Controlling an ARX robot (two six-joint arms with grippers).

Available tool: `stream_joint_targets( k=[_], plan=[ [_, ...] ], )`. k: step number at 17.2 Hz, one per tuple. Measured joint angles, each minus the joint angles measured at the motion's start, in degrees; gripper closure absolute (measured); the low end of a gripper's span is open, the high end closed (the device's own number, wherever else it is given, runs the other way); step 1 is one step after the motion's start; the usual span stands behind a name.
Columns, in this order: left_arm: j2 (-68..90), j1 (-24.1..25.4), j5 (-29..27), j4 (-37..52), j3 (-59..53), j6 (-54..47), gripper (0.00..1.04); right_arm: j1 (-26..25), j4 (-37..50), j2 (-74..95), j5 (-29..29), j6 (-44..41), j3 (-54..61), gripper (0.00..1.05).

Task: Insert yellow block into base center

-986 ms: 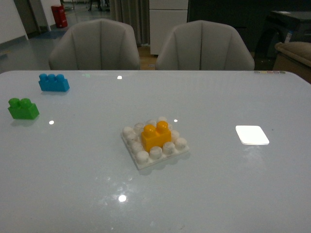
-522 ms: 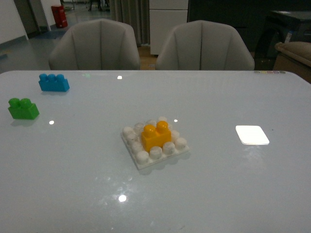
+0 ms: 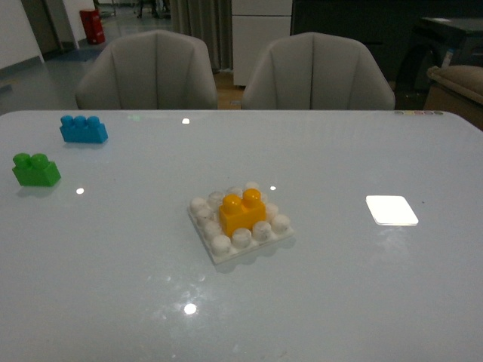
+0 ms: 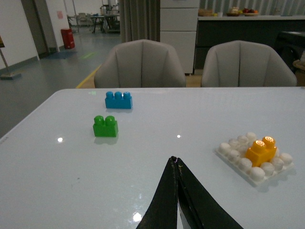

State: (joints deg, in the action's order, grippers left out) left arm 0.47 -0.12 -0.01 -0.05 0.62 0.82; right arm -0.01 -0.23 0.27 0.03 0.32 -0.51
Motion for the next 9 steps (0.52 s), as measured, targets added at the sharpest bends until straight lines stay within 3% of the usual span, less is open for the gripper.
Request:
stream_joint_targets(
  k=[1,4,9],
  plan=[
    [0.0,0.0,0.0,-0.2,0.0,0.0,1.01,0.0,0.0,0.0,0.0,0.0,0.0,0.06],
    [0.0,0.0,0.0,-0.1,0.0,0.0,0.70,0.0,0.0,0.0,0.0,0.0,0.0,0.06],
    [0.0,0.0,0.0,-0.1,0.0,0.0,0.49,0.0,0.0,0.0,0.0,0.0,0.0,0.06]
  ],
)
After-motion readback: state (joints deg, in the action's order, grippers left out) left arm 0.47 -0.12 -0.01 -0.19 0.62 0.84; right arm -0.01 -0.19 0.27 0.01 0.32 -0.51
